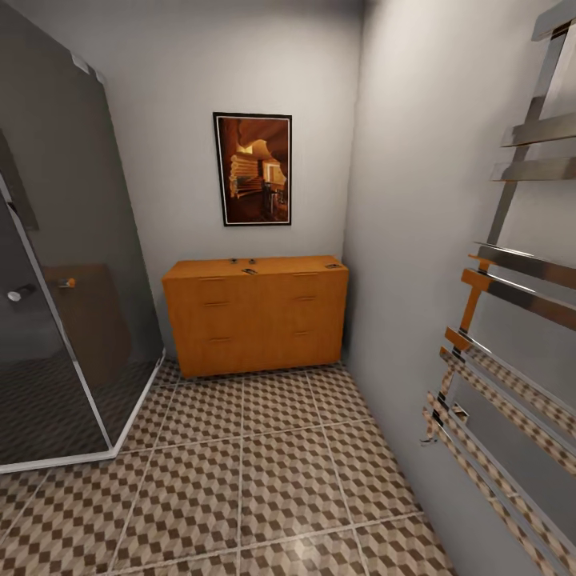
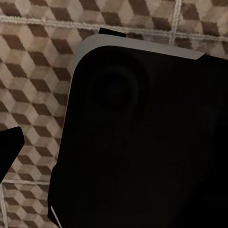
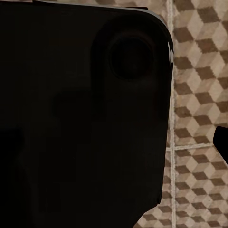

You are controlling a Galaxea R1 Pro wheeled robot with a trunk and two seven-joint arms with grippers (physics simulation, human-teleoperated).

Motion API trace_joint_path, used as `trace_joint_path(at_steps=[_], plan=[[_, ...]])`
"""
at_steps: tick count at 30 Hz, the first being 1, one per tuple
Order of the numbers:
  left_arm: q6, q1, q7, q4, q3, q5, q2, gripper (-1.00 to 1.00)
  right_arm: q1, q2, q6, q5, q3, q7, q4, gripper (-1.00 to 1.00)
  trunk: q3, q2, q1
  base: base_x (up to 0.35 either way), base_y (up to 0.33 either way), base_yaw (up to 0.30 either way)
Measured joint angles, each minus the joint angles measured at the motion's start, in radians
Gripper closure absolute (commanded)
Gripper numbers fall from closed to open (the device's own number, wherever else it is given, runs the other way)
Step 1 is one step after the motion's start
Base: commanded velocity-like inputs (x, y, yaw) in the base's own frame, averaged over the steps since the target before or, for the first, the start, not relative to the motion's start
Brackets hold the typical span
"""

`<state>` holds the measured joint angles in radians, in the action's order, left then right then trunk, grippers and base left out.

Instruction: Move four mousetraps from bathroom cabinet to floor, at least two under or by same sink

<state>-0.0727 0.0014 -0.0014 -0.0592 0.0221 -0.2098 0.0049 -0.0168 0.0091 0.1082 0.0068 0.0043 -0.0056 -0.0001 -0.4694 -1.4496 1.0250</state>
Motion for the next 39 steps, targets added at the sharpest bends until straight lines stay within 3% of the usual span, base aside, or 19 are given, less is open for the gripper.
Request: trace_joint_path(at_steps=[9,25,39], plan=[[0.000,0.000,0.000,0.000,0.001,-0.002,0.001,-1.00,0.000,0.000,-0.001,0.000,0.000,0.000,0.000,-1.00,0.000,0.000,0.000,0.109,0.000,0.001],[0.007,0.000,0.000,0.000,0.000,-0.005,0.001,-1.00,0.000,0.000,0.000,-0.003,0.000,0.000,0.000,-1.00,0.000,0.000,-0.001,0.310,0.000,0.004],[0.008,0.000,0.000,0.002,-0.001,-0.005,0.000,-1.00,0.000,0.000,-0.001,-0.002,0.001,0.000,0.000,-1.00,0.000,0.000,-0.001,0.318,0.000,0.108]])
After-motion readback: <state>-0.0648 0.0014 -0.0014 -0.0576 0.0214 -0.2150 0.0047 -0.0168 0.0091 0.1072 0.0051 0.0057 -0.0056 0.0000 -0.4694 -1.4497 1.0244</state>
